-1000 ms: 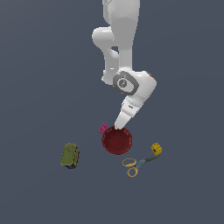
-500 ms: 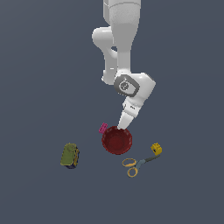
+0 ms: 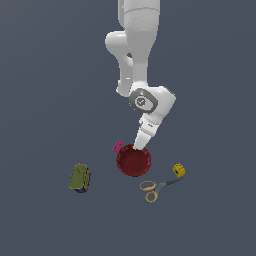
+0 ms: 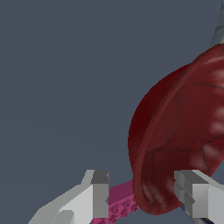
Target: Pick up a designated object from a clutter of objects.
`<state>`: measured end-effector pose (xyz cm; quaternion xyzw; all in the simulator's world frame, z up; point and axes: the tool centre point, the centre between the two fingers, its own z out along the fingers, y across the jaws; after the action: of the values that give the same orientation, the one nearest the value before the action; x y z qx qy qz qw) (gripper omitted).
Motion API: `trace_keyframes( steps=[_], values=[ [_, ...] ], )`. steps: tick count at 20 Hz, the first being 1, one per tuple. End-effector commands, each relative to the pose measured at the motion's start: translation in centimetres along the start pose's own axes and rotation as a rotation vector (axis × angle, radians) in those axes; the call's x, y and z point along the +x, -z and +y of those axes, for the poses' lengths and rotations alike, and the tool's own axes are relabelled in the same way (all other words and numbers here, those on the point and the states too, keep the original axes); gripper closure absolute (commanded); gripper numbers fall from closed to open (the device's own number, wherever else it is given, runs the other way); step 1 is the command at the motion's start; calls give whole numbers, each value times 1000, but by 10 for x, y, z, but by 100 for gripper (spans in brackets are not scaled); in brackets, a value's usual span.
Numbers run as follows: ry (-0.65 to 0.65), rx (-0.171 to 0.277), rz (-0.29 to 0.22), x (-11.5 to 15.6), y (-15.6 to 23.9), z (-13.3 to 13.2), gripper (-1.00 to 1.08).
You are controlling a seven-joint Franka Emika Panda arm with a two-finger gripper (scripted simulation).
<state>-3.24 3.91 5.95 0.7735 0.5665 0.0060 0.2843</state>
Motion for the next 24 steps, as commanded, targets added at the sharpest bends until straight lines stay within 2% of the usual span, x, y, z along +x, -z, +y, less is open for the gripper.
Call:
trace_keyframes(
  steps=[1,7,8,24],
  values=[
    [1,1,0,-1,-9,-1,-20],
    [2,0,0,0,-18,0,-20],
    [2,0,0,0,-18,0,108],
    [1,-3,1,1,-10,3,108]
  ],
)
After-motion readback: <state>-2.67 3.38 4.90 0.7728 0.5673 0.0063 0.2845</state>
